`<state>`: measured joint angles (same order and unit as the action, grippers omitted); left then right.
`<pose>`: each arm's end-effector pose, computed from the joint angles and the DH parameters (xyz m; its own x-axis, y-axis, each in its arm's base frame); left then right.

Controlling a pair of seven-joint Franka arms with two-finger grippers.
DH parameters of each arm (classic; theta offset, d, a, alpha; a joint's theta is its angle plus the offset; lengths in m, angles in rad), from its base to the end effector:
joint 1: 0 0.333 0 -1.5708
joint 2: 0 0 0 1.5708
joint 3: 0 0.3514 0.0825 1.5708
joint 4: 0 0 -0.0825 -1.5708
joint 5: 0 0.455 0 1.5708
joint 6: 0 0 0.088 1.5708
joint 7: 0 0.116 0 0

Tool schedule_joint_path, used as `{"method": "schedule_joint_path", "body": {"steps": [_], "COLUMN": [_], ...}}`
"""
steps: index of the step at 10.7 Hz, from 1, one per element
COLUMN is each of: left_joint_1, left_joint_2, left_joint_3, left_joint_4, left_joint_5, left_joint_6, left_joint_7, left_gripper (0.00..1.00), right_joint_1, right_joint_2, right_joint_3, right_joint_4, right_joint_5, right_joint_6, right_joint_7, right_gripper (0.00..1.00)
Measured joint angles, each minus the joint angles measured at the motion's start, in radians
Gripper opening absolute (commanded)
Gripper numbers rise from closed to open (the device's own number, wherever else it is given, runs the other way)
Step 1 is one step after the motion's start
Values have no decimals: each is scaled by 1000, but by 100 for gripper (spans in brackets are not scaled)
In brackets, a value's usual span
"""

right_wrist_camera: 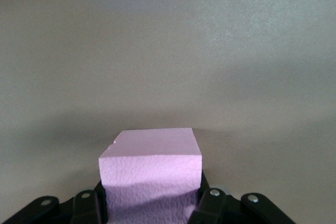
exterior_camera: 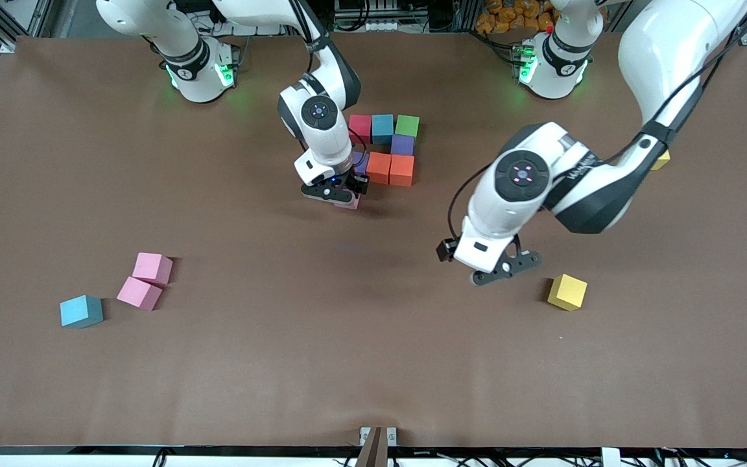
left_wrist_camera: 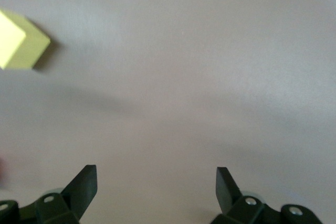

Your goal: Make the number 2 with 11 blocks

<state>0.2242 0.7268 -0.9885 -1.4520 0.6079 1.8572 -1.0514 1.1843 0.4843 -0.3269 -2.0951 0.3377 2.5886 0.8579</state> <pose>0.6838 -0.3724 0.3902 0.9719 0.2354 -0.0018 0.2354 -0.9718 0.0109 0.4256 0.4806 0.1657 0.9698 -0.2438 0.0007 -0.2433 -0.9680 -0.0614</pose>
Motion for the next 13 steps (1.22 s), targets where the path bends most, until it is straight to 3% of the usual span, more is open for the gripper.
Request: {"method": "schedule_joint_path", "body": {"steps": [5, 8, 9, 11, 13], "left_joint_1": [23, 89, 120, 173, 190], "left_joint_2": [-2, -5, -6, -6, -6], "left_joint_3": [71, 95, 96, 96, 96], "left_joint_4": [32, 36, 37, 37, 37], "left_joint_5": [1, 1, 1, 1, 1], "left_joint_6": [-5, -6, -6, -6, -6], "left_joint_7": [430, 623, 673, 750, 786], "left_gripper": [100, 100, 100, 100, 100], "right_joint_1": [11, 16, 18, 19, 20], "right_joint_2": [4, 7, 7, 7, 10], "right_joint_3": [0, -3, -4, -5, -5], "right_joint_4": [6, 5, 5, 5, 5], "right_joint_5": [0, -1, -1, -1, -1], "right_joint_6": [2, 6, 6, 7, 11], "right_joint_7": [4, 4, 4, 4, 4], "right_gripper": [13, 13, 20, 65, 100]}}
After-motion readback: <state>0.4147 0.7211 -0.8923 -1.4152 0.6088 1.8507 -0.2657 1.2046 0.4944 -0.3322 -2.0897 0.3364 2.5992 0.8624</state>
